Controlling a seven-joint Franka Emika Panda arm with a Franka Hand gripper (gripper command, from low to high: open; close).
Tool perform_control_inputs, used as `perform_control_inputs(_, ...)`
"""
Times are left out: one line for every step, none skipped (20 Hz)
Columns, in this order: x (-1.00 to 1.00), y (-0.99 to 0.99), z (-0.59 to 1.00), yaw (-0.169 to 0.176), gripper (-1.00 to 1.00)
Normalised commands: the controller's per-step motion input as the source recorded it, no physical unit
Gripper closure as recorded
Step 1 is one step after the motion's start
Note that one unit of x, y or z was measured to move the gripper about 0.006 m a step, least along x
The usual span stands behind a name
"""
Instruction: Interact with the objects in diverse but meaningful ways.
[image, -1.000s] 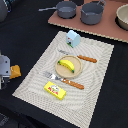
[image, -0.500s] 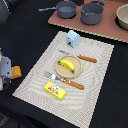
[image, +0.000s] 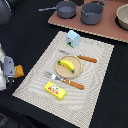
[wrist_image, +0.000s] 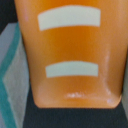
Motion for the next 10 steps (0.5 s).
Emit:
perform_control_inputs(0.09,0.16,0.09,0.0,-1.0)
perform_control_inputs(0.1,0.16,0.07,0.0,-1.0)
perform_control_inputs(0.09,0.15,0.08,0.0,-1.0)
perform_control_inputs(0.07,0.15,0.11,0.0,-1.0)
perform_control_inputs(0.07,0.14,0.17,0.0,-1.0)
perform_control_inputs(0.08,0.16,0.29,0.0,-1.0)
perform_control_inputs(0.07,0.15,0.63,0.0,-1.0)
perform_control_inputs(0.14,0.15,0.88,0.0,-1.0)
perform_control_inputs(0.3,0.22,0.96,0.0,-1.0)
perform_control_inputs(0.41,0.25,0.97,-0.015,-1.0)
